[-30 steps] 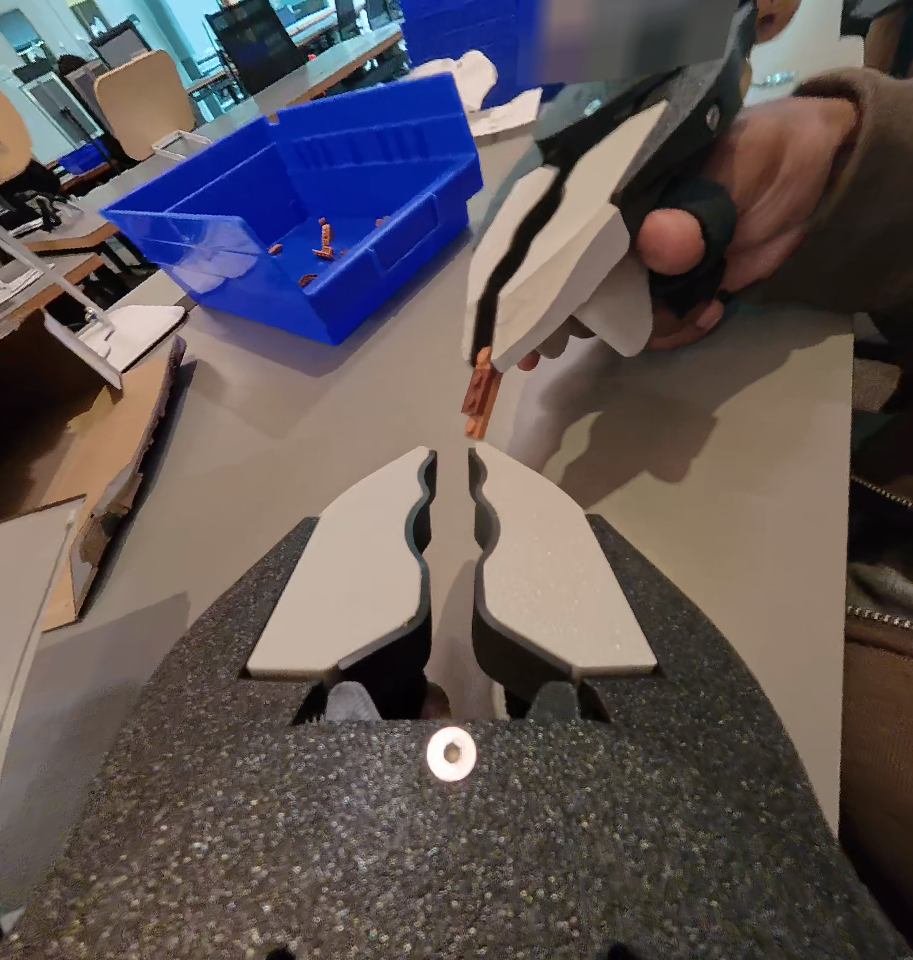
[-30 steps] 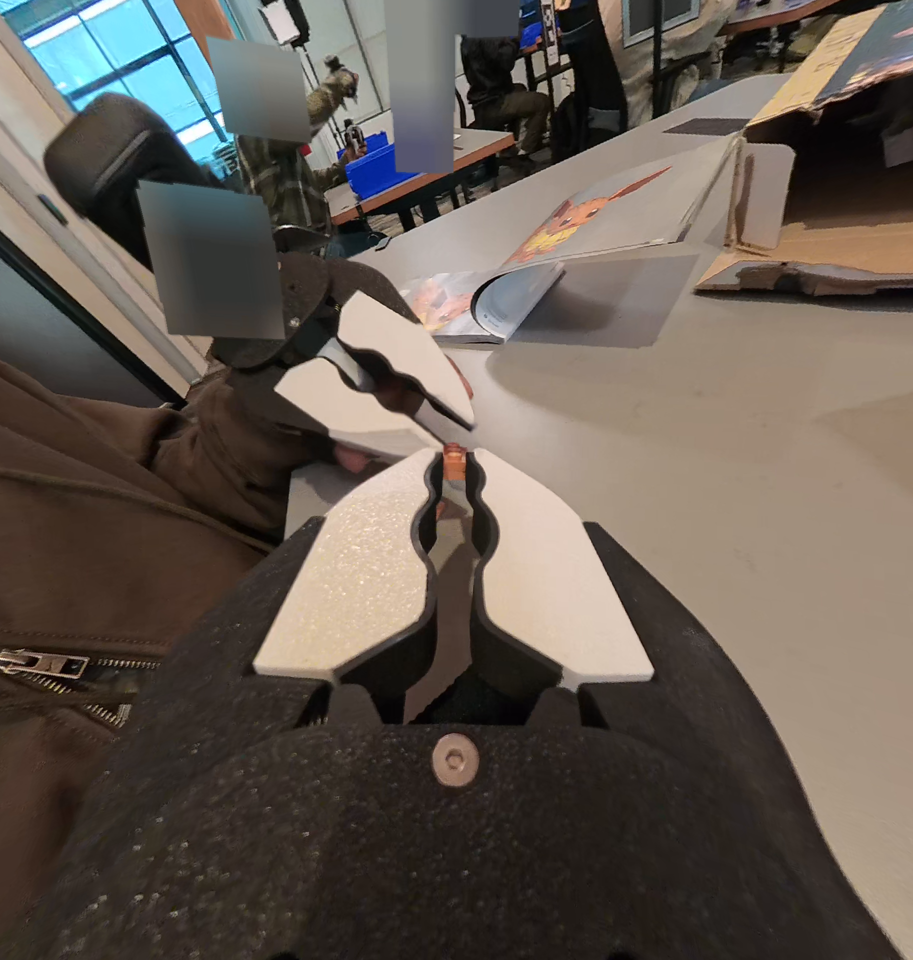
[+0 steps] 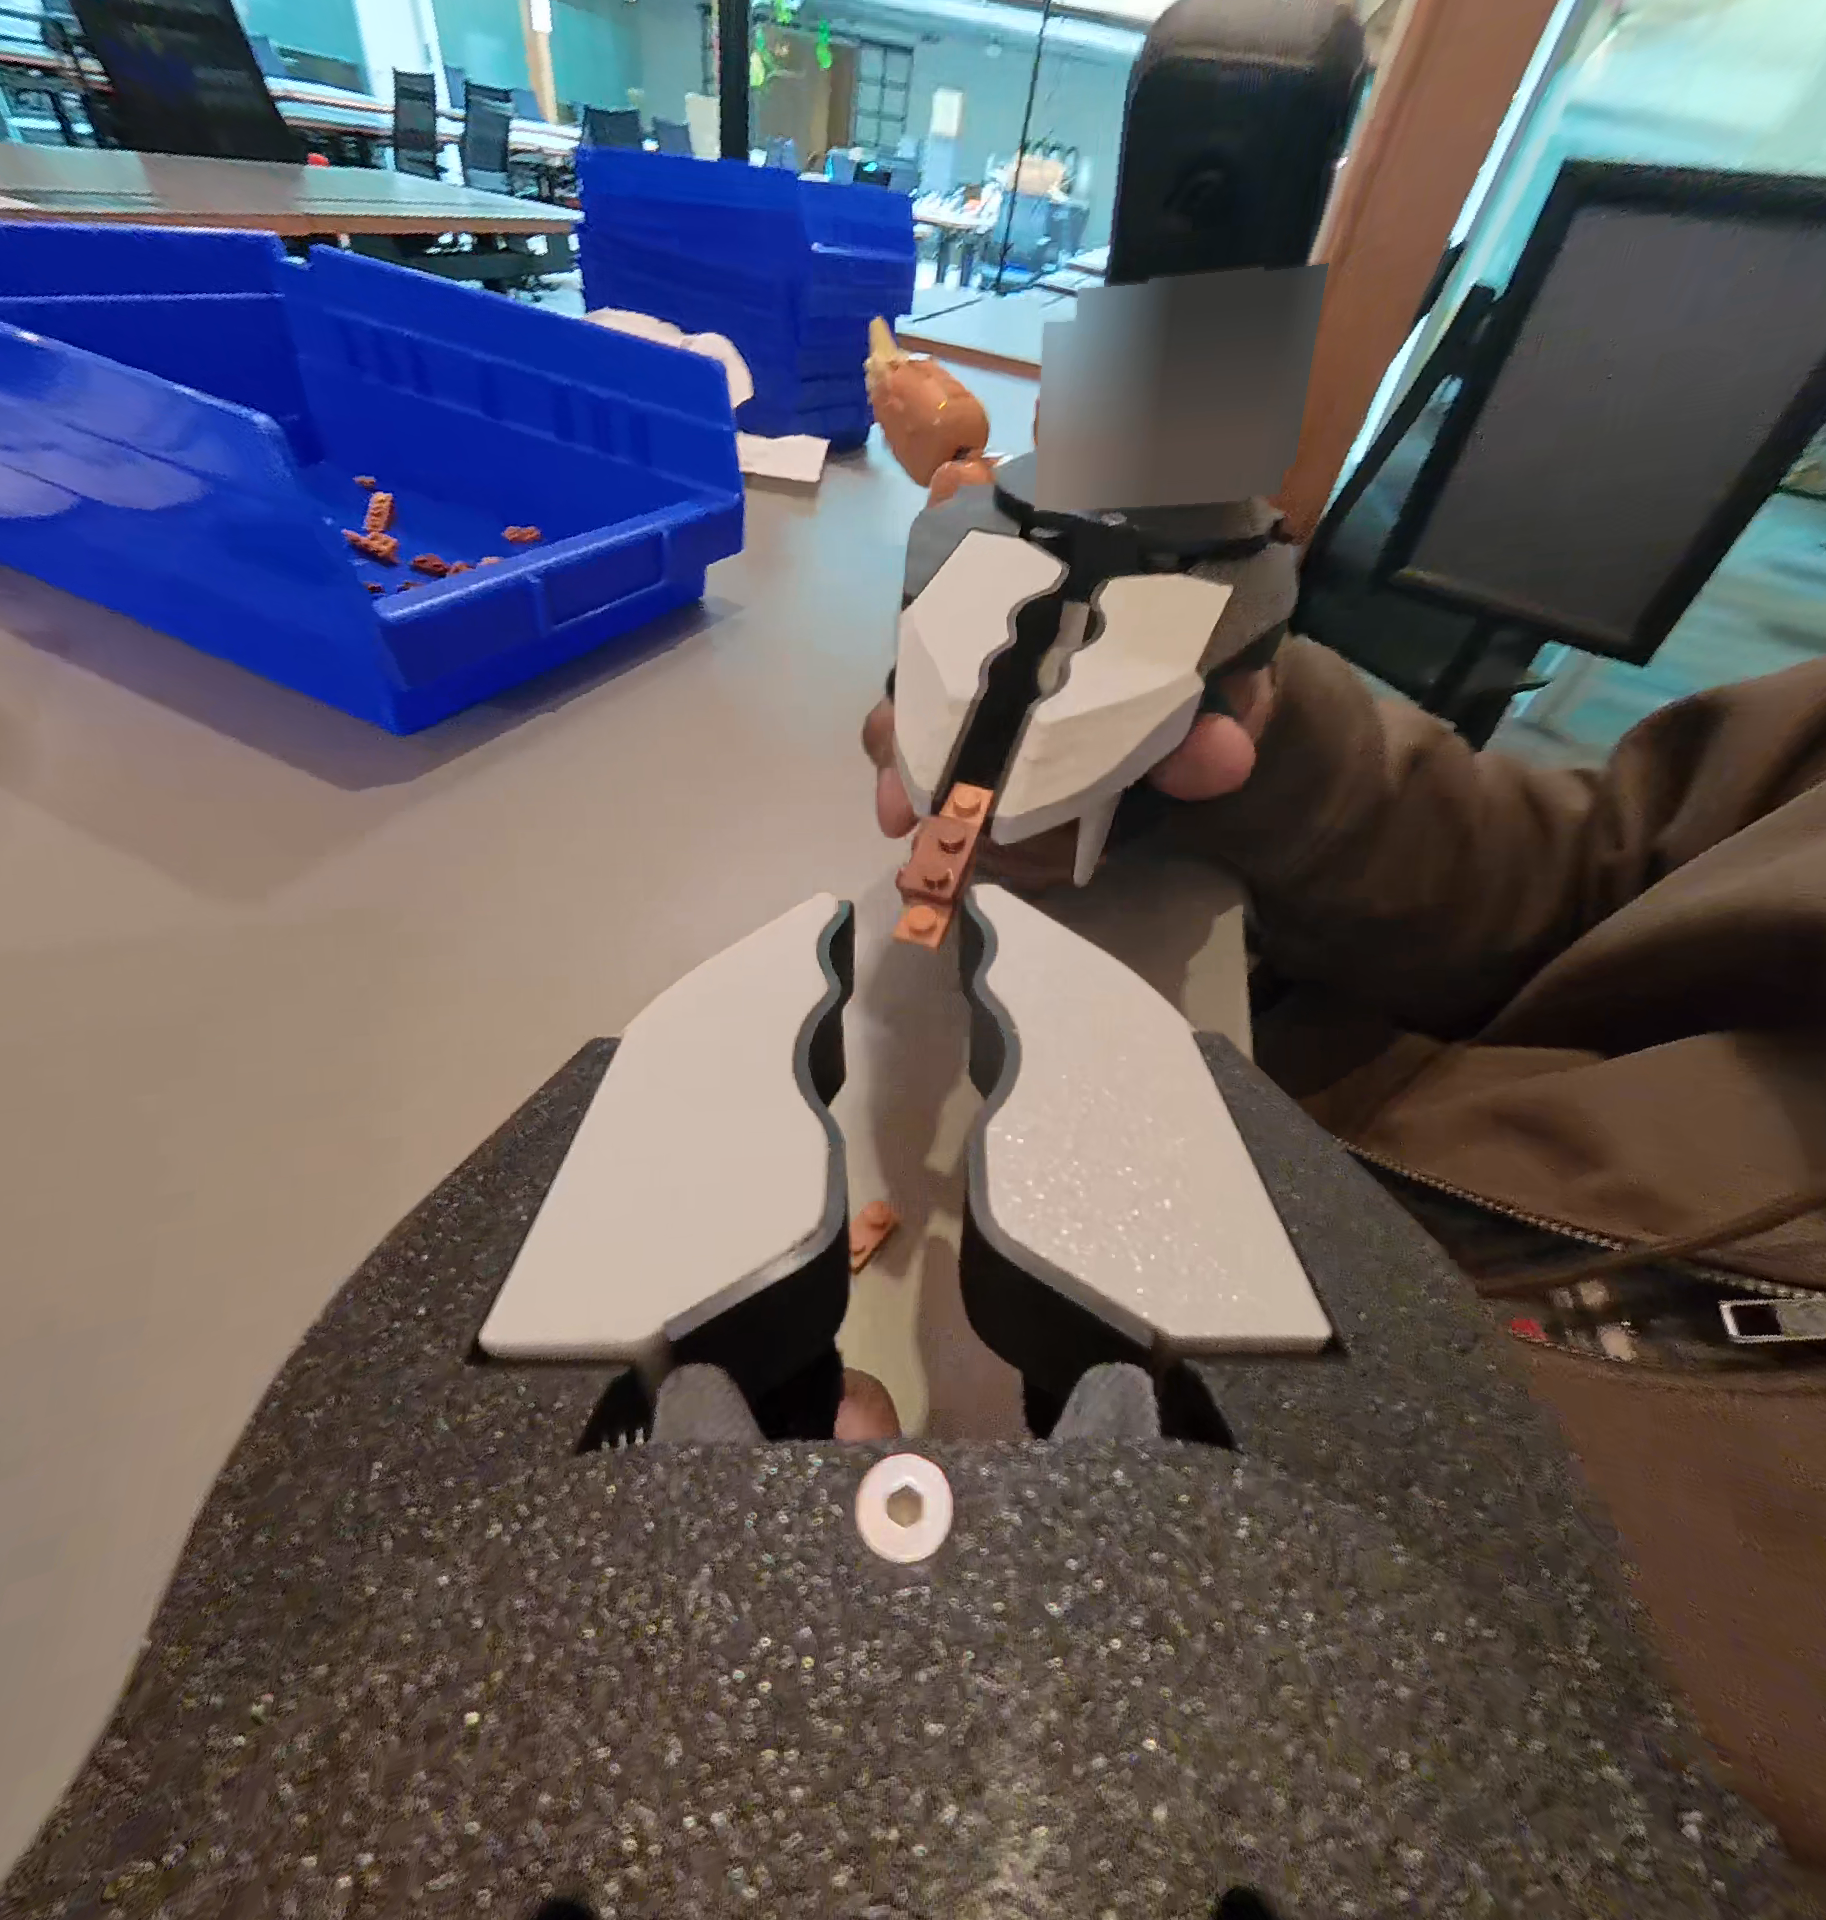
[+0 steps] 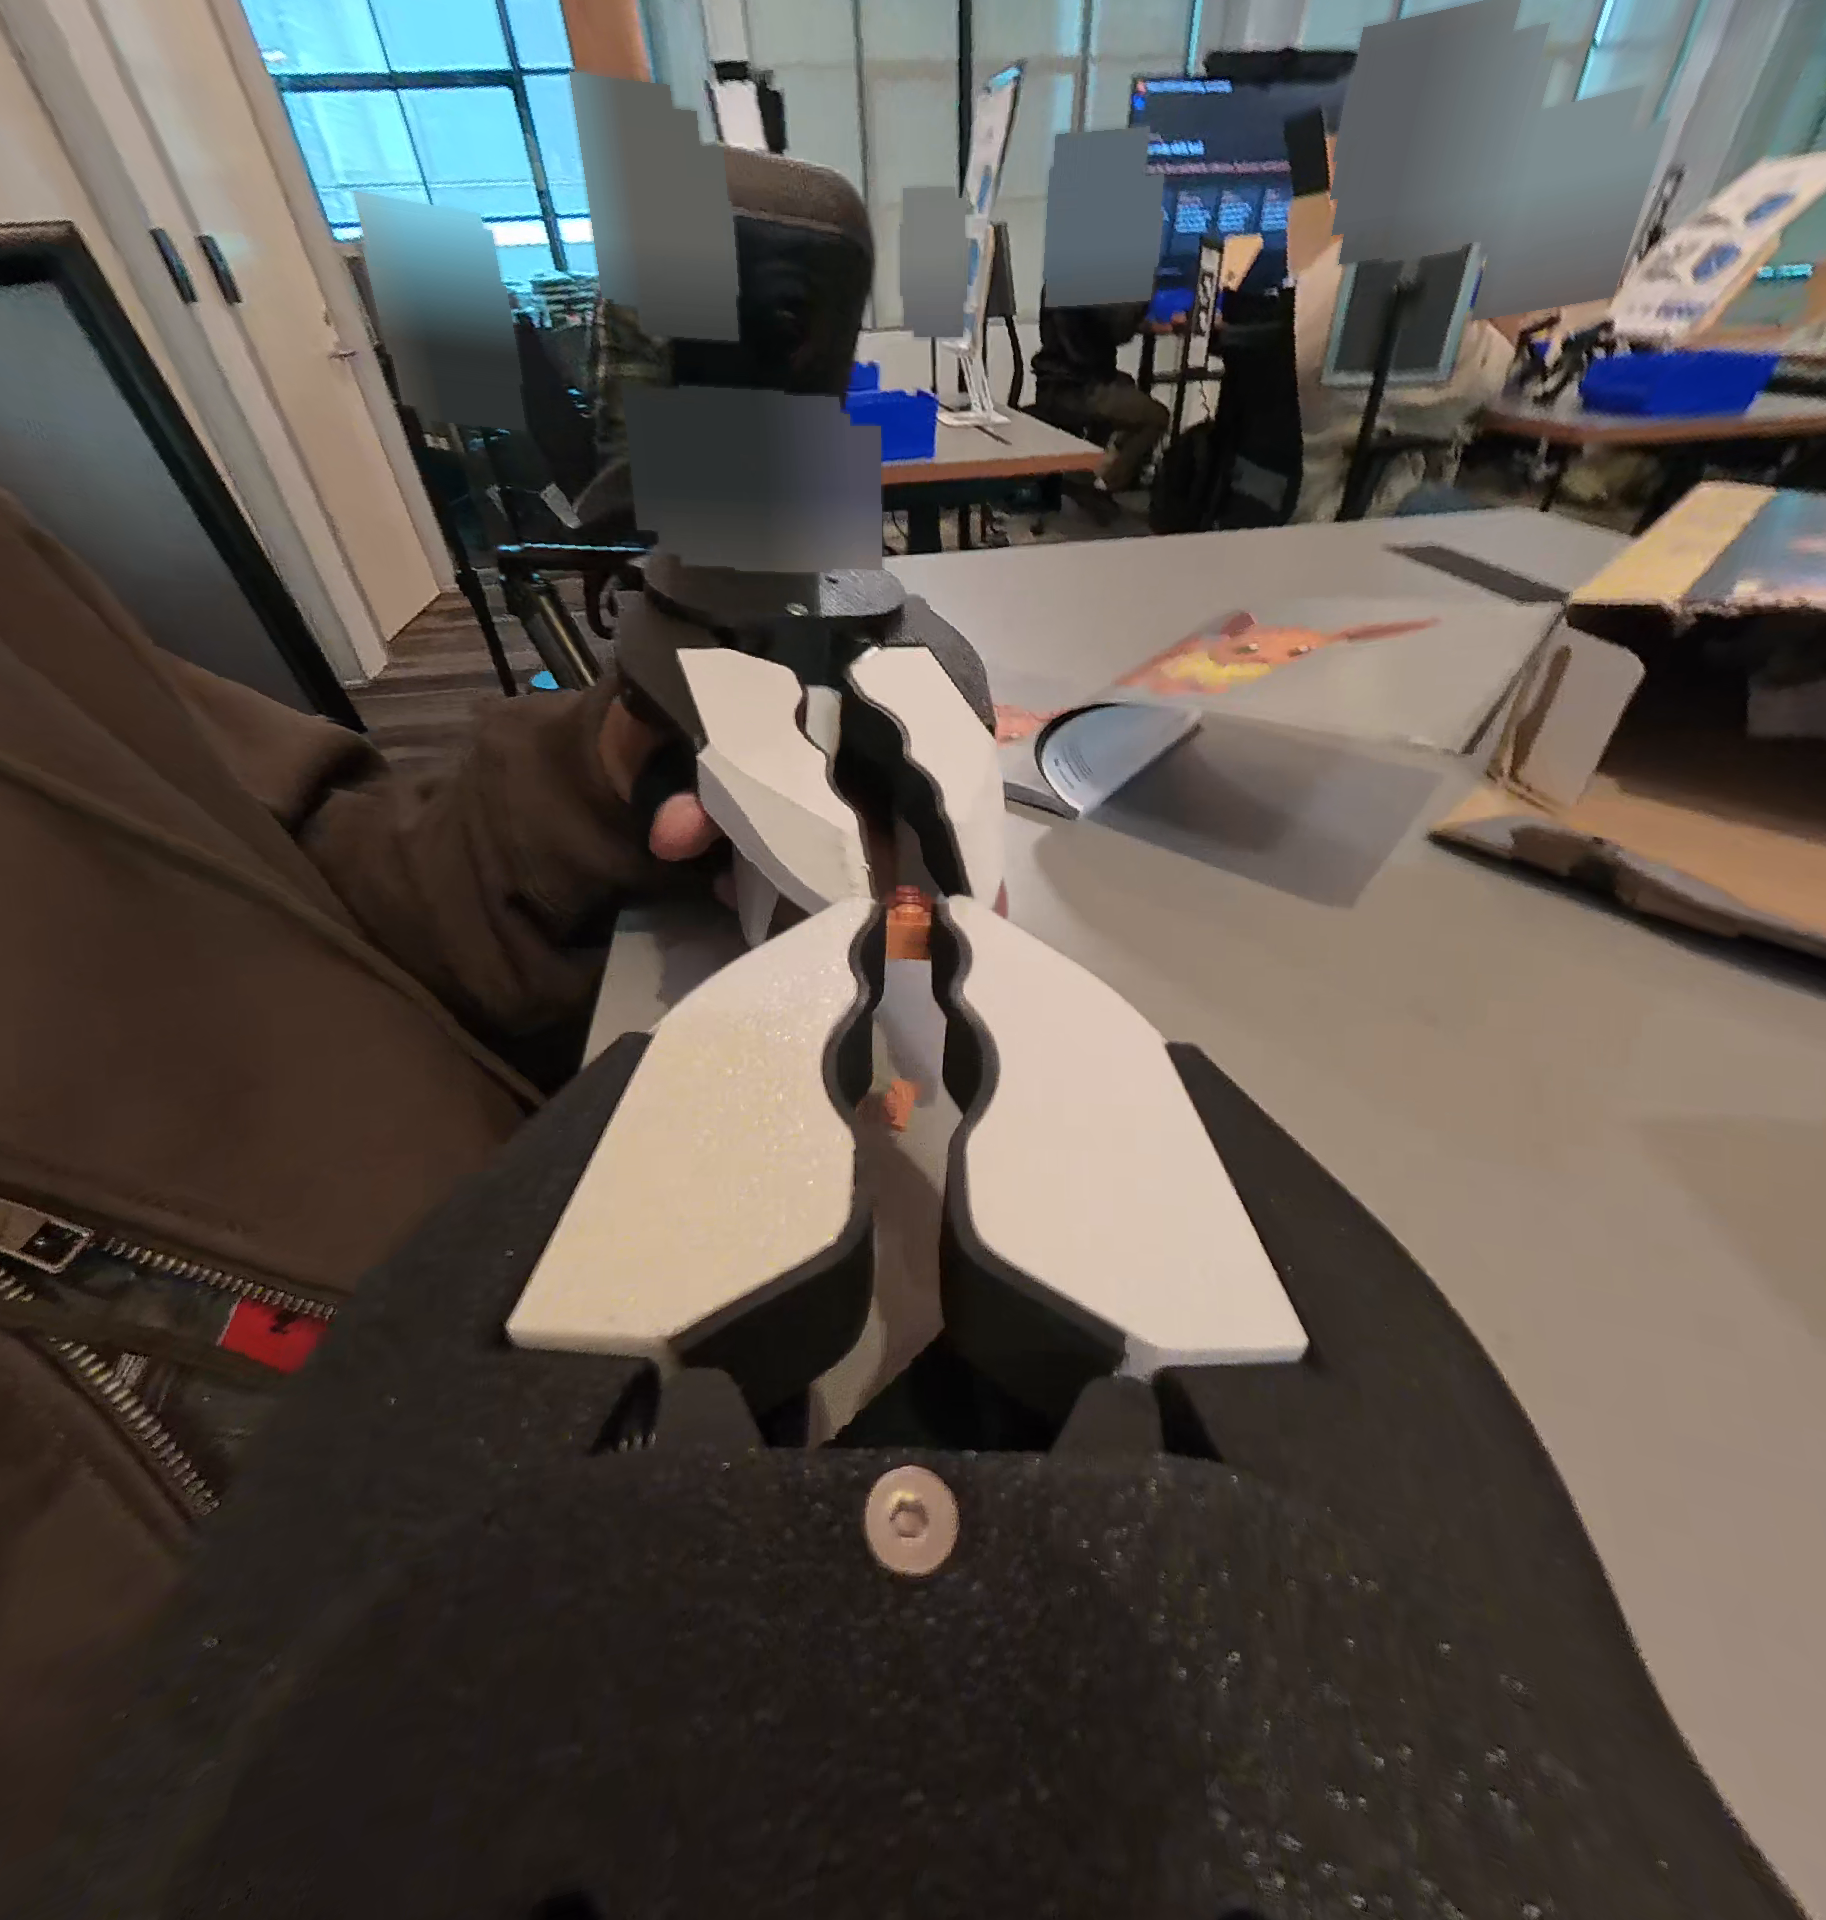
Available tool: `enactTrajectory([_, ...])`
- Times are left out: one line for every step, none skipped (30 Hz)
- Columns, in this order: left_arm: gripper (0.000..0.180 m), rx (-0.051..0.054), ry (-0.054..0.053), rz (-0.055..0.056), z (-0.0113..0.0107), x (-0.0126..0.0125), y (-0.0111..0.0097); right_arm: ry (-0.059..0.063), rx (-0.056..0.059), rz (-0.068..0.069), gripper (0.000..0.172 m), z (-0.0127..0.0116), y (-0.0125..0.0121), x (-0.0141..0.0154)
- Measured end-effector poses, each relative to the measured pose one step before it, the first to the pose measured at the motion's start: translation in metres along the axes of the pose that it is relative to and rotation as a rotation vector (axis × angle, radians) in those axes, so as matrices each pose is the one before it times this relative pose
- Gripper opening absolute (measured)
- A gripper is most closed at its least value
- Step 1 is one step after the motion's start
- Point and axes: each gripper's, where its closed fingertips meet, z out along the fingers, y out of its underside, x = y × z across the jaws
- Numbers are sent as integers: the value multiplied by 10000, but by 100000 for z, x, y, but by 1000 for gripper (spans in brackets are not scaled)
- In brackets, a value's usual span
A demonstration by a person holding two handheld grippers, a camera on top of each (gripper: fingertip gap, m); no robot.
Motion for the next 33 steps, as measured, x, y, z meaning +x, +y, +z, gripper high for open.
enactTrajectory([19, 99, 183, 3, 130, 366, -141, -95, 109, -133, 8, 46, -179, -288])
enactTrajectory([19, 40, 158, 18, 178, 340, -56, -83, 104, -117, 8, 48, -178, -248])
enactTrajectory([19, -15, 98, 39, 196, 250, -1, -51, 93, -115, 7, 18, -164, -186])
enactTrajectory([17, 5, 44, 83, 161, 166, -27, -6, 46, -104, 7, 19, -69, -106])
enactTrajectory([14, 30, 6, 133, 106, 147, -50, 32, 25, -74, 7, -19, -20, 1])
enactTrajectory([13, 37, -121, 200, 28, -47, -69, 12, 29, -15, 7, -60, -31, 24])
enactTrajectory([13, 31, -105, 219, -7, -43, -62, -22, -1, 8, 8, -48, -5, -15])
enactTrajectory([13, -52, -95, 222, -2, -37, 50, 0, -68, -40, 8, -29, 77, -5])
enactTrajectory([12, -148, -152, 248, 32, -103, 181, 90, -158, -124, 8, -8, 203, 107])
enactTrajectory([12, -222, -259, 294, 71, -237, 288, 166, -242, -195, 8, 7, 336, 184])
enactTrajectory([12, -289, -280, 331, 121, -239, 385, 161, -309, -232, 9, 13, 445, 185])
enactTrajectory([12, -289, -284, 336, 131, -235, 390, 119, -332, -235, 11, 8, 492, 131])
enactTrajectory([12, -266, -279, 295, 140, -245, 363, 98, -300, -226, 13, 21, 433, 111])
enactTrajectory([12, -233, -225, 256, 126, -185, 320, 95, -265, -225, 14, 5, 396, 100])
enactTrajectory([12, -208, -163, 241, 108, -122, 290, 76, -238, -211, 14, 13, 358, 88])
enactTrajectory([12, -183, -119, 228, 89, -65, 251, 45, -216, -192, 14, 26, 326, 39])
enactTrajectory([12, -151, -84, 204, 74, -17, 196, 21, -187, -181, 14, 49, 269, -8])
enactTrajectory([12, -126, -44, 171, 73, 27, 172, 16, -151, -178, 14, 46, 178, -41])
enactTrajectory([12, -109, -15, 146, 71, 60, 156, 19, -131, -174, 13, 56, 151, -31])
enactTrajectory([12, -124, -23, 133, 75, 43, 181, 15, -114, -145, 13, 52, 120, -50])
enactTrajectory([12, -138, -18, 141, 86, 57, 193, 16, -130, -95, 12, 80, 150, -26])
enactTrajectory([12, -131, -19, 159, 83, 70, 174, 18, -191, -54, 11, 106, 258, -1])
enactTrajectory([12, -128, -13, 157, 96, 78, 172, 17, -213, -60, 9, 122, 300, -6])
enactTrajectory([12, -127, -15, 111, 105, 61, 178, 11, -175, -76, 9, 103, 234, -29])
enactTrajectory([12, -101, -32, 84, 66, 10, 139, 24, -139, -79, 9, 71, 159, -22])
enactTrajectory([12, -55, -3, 43, 39, 22, 81, 10, -101, -67, 9, 47, 93, -26])
enactTrajectory([12, -27, 18, 27, 5, 41, 33, -9, -78, -50, 9, 12, 60, -35])
enactTrajectory([12, -10, 10, 12, 9, 26, 20, -5, -56, -53, 9, -2, 11, -28])
enactTrajectory([12, -1, -1, -12, -1, -9, -4, 12, -44, -37, 8, 4, -8, 7])
enactTrajectory([12, -8, -9, -27, 7, -33, 19, 19, -41, 61, 9, -2, -5, 49])
enactTrajectory([12, -1, -69, -26, 3, -121, 7, 28, 9, 218, 8, 20, -73, 125])
enactTrajectory([12, 39, -110, -7, -42, -185, -57, 12, 115, 381, 9, -2, -168, 175])
enactTrajectory([12, 77, -93, -12, -88, -177, -110, -62, 215, 534, 9, -9, -224, 154])
